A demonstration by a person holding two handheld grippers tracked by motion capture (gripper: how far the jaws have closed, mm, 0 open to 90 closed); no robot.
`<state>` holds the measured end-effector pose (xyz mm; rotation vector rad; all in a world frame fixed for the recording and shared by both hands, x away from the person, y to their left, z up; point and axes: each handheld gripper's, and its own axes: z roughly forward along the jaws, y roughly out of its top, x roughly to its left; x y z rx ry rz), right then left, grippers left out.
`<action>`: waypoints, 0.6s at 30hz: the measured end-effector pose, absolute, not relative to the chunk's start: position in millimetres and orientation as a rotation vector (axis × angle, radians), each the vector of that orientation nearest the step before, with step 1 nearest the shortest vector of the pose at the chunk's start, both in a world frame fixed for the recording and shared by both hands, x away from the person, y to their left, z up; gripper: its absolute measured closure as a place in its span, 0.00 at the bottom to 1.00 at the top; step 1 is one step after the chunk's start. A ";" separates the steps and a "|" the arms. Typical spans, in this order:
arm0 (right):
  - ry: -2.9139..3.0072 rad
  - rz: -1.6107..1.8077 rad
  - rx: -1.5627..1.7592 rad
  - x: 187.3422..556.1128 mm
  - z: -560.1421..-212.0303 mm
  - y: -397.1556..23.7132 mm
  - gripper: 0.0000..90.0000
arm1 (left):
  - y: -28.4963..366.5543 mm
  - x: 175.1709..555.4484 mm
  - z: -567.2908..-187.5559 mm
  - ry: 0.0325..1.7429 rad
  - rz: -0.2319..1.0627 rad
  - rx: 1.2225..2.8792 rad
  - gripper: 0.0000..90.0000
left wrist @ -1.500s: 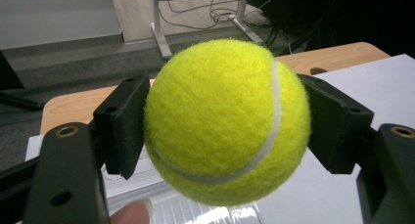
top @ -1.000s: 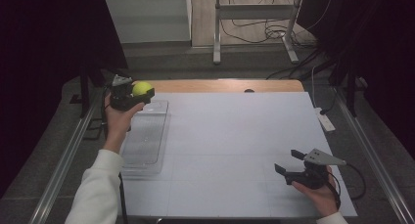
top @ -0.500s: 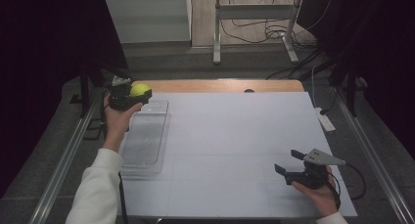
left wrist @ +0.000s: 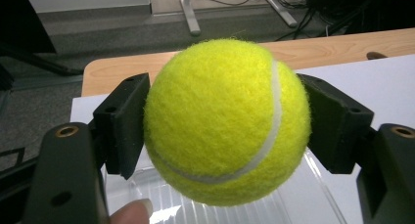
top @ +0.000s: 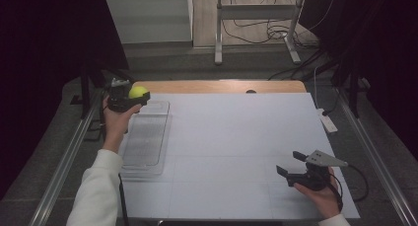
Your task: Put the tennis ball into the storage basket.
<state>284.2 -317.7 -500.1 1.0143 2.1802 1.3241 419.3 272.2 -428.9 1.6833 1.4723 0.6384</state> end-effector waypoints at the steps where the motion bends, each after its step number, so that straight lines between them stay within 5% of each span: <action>1: 2.180 1.325 1.014 284.2 -500.0 -317.7 0.16 | 273.2 419.4 -429.4 1.477 0.636 1.683 0.30; 18: 2.180 1.325 1.015 284.2 -500.2 -317.7 0.16 | 279.2 423.2 -439.0 1.520 0.621 1.702 0.30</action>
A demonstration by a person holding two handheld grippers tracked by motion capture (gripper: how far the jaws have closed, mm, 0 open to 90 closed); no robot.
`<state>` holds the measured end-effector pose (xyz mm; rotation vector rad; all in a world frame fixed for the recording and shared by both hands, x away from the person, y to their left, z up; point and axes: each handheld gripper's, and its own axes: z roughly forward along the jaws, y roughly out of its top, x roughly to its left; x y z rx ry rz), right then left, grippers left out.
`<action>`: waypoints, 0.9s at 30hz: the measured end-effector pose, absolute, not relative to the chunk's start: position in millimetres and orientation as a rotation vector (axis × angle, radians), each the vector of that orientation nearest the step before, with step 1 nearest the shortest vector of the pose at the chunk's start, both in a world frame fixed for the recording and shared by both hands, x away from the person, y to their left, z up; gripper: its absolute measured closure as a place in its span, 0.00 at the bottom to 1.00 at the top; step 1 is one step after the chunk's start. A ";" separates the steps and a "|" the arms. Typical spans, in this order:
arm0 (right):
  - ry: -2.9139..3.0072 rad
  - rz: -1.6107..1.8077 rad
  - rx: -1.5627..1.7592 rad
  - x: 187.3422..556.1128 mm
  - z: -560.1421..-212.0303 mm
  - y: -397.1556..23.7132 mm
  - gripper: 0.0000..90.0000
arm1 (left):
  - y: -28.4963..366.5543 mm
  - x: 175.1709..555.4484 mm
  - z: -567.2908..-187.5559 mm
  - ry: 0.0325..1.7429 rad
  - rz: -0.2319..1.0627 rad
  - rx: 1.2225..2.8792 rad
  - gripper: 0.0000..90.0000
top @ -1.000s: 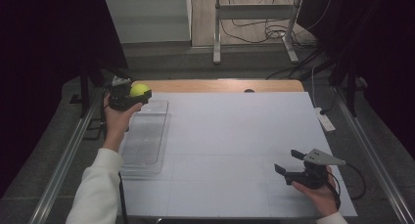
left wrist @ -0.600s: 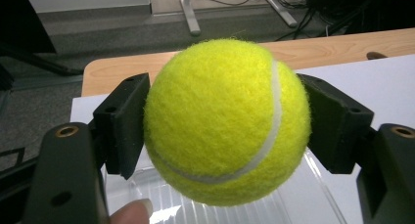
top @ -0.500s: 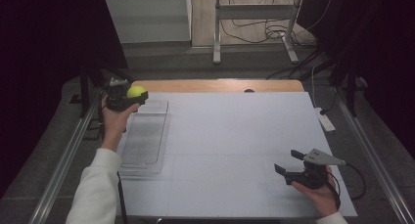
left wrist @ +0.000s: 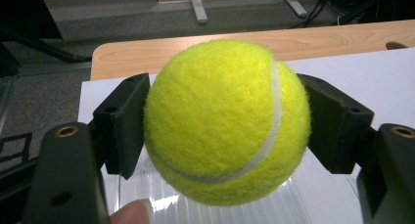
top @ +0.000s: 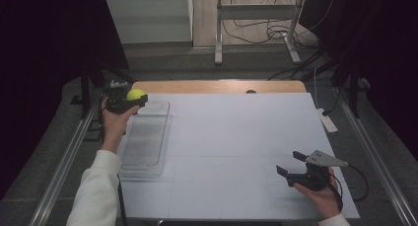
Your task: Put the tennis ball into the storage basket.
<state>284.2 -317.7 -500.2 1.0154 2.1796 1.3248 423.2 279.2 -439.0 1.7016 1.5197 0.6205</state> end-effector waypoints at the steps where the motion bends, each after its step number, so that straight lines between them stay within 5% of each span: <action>1: 2.180 1.325 1.015 284.2 -500.2 -317.7 0.16 | 279.2 423.2 -439.0 1.520 0.621 1.702 0.30; 27: 2.180 1.324 1.021 284.6 -500.8 -318.1 0.16 | 275.6 435.2 -454.3 1.556 0.587 1.759 0.30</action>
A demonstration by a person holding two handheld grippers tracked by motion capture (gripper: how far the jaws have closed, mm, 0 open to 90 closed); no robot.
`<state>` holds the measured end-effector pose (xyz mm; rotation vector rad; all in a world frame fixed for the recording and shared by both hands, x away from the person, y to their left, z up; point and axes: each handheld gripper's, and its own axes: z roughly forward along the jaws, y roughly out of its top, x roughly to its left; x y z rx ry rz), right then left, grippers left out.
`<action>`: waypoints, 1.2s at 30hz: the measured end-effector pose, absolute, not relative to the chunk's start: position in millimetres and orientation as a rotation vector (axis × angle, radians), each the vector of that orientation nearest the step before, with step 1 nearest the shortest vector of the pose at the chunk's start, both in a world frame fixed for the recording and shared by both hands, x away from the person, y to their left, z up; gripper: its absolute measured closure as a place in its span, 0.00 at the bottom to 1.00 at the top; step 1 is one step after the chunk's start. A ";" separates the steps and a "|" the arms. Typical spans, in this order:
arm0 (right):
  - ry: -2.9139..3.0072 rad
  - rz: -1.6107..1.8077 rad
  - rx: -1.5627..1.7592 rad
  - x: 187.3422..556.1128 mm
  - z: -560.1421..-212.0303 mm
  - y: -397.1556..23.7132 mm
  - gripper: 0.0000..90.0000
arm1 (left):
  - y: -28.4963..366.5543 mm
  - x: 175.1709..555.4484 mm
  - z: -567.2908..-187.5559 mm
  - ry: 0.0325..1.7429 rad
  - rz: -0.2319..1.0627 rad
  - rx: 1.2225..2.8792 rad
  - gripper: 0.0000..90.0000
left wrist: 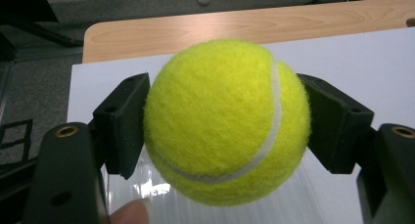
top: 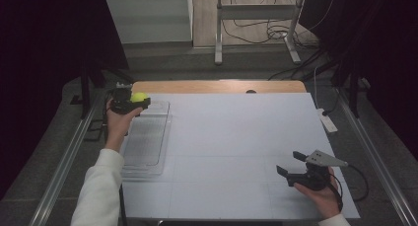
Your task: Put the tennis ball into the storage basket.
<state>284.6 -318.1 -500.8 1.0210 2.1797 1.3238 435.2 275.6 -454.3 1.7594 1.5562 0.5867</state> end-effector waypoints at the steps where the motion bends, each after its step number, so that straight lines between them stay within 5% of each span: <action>1: 2.180 1.323 1.021 284.6 -500.8 -318.1 0.16 | 275.4 435.7 -455.0 1.559 0.583 1.756 0.30; 36: 2.181 1.317 1.020 284.7 -501.1 -317.9 0.16 | 275.9 438.8 -476.8 1.602 0.548 1.842 0.30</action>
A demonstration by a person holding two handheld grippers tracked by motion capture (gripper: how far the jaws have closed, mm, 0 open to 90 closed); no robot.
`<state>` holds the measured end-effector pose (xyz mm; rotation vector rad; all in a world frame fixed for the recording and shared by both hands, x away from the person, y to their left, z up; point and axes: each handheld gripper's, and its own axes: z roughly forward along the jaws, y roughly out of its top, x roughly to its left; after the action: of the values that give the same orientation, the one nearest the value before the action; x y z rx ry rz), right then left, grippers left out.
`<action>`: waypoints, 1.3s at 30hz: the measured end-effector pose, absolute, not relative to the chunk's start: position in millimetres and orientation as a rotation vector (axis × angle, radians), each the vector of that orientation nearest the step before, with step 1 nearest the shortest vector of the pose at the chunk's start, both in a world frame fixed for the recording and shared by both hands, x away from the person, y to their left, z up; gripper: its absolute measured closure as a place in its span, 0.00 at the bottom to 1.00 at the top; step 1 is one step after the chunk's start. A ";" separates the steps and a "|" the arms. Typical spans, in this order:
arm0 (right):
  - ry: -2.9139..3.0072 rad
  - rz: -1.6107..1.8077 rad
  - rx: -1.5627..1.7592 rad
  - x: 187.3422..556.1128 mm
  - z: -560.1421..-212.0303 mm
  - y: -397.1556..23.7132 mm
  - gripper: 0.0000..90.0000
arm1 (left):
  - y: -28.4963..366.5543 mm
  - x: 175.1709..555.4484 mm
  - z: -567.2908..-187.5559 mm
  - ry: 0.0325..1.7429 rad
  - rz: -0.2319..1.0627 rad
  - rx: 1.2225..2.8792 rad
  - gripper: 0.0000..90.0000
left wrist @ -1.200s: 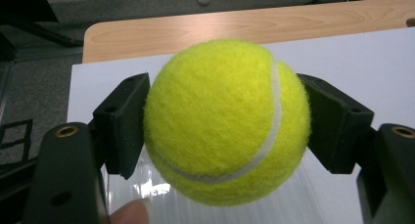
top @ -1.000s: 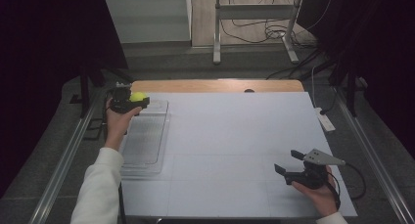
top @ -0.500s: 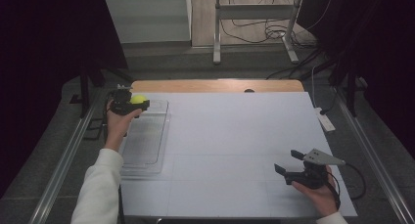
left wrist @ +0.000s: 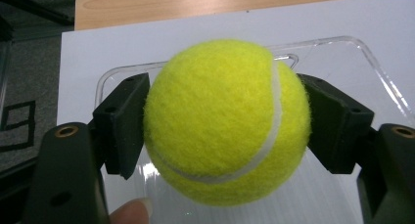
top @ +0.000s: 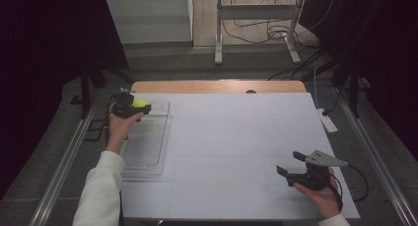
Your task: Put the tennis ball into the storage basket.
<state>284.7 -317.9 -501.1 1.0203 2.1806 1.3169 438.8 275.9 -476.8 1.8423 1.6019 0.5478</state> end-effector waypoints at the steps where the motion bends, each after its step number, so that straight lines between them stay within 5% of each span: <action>1: 2.181 1.317 1.020 284.7 -501.1 -317.8 0.16 | 275.8 439.0 -477.7 1.604 0.547 1.844 0.30; 39: 2.180 1.314 1.020 285.0 -501.7 -318.3 0.16 | 266.8 446.0 -500.7 1.665 0.504 1.983 0.29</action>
<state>285.0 -318.3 -501.7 1.0195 2.1801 1.3139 446.0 266.8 -500.7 1.9826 1.6645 0.5040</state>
